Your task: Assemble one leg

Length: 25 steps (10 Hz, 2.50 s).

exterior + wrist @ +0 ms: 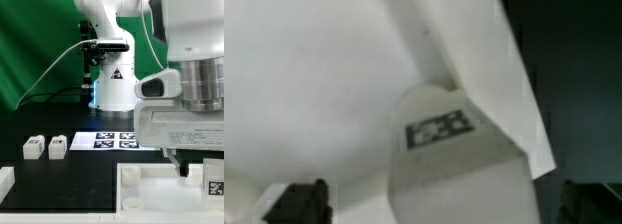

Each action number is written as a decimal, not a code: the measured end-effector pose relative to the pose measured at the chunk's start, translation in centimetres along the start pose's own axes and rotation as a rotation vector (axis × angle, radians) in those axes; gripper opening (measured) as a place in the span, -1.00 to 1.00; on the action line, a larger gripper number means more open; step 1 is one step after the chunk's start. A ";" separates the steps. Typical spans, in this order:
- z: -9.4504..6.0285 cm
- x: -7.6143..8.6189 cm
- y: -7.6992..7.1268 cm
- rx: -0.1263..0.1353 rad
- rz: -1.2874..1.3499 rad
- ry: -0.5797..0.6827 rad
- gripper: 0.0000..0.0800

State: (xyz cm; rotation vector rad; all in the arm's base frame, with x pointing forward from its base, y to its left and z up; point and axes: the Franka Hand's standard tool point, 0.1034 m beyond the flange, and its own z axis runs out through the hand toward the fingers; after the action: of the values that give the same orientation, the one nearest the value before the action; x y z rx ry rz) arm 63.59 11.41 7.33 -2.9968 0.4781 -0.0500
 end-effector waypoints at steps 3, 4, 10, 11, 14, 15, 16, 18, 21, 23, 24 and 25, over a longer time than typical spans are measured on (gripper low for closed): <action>0.1 -0.1 0.1 0.005 0.040 -0.003 -0.01; 0.1 -0.1 0.0 0.009 0.205 -0.007 -0.27; 0.1 -0.1 0.5 0.032 1.061 -0.029 -0.27; 0.1 -0.4 0.6 0.068 1.263 -0.037 -0.27; 0.1 -0.4 0.5 0.092 1.565 -0.069 -0.27; 0.0 -0.4 0.6 0.088 1.627 -0.066 -0.26; 0.0 -0.4 0.6 0.084 1.647 -0.060 -0.25; 0.0 -0.3 0.9 0.075 1.689 -0.048 -0.25; 0.0 -0.6 0.7 0.075 1.679 -0.049 0.56; -1.1 -1.7 0.3 0.091 1.670 -0.053 0.61; -1.7 -2.2 0.2 0.096 1.671 -0.060 0.61; -2.0 -2.2 0.0 0.099 1.668 -0.060 0.62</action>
Offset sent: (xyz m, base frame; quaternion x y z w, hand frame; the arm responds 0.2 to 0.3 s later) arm 0.0000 0.0000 0.0000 0.0000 0.0000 0.2667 0.9638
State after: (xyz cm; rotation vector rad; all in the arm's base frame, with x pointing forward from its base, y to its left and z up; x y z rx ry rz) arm 61.37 11.88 9.24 -1.6080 2.4697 0.1414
